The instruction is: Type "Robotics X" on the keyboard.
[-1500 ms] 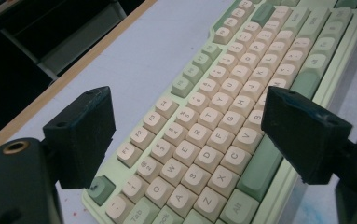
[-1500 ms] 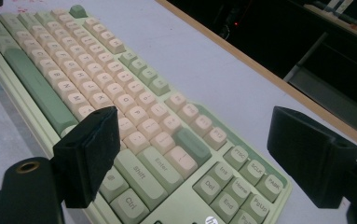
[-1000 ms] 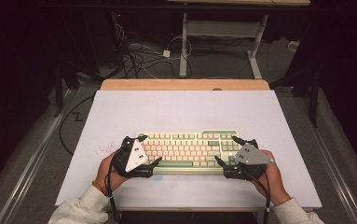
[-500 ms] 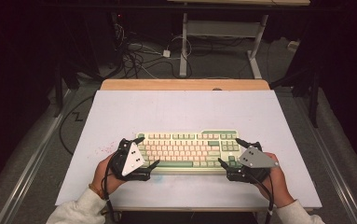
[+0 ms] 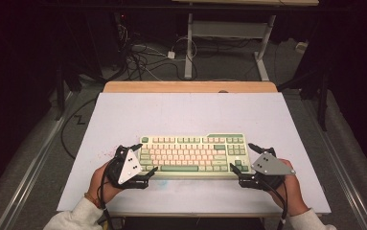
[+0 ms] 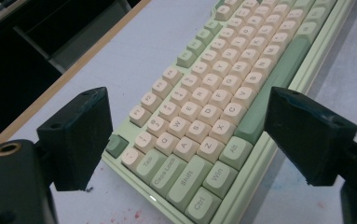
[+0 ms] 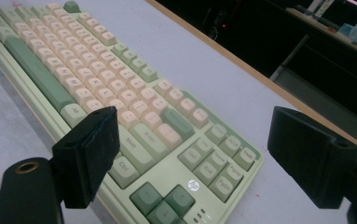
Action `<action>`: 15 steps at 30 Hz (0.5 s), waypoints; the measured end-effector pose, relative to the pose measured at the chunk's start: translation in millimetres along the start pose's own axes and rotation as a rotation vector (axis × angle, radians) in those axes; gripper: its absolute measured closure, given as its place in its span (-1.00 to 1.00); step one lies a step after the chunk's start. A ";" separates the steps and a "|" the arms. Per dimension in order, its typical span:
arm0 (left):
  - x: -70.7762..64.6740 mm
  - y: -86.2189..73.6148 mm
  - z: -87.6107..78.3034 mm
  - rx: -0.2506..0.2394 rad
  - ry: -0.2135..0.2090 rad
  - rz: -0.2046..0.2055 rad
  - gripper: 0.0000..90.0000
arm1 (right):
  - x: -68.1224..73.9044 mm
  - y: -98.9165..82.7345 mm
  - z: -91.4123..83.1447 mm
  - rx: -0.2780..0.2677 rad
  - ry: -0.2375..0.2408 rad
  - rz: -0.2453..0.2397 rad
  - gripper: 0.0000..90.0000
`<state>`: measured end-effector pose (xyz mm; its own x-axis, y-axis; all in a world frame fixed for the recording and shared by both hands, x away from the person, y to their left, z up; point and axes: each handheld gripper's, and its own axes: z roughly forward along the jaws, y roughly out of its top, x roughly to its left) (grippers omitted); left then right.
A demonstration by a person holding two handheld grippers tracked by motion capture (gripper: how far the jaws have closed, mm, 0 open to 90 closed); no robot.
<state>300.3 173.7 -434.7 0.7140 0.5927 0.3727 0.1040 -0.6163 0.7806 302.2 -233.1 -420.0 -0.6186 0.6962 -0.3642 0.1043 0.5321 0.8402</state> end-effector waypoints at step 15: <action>3.2 -16.6 -11.0 0.024 0.010 -0.022 -0.68 | -7.9 -15.6 -15.2 0.010 -0.032 0.024 -0.61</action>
<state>293.2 191.6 -440.9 0.7042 0.6114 0.3610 0.1361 -0.6152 0.7765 293.7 -254.2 -424.2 -0.5902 0.7240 -0.3570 0.1270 0.5200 0.8447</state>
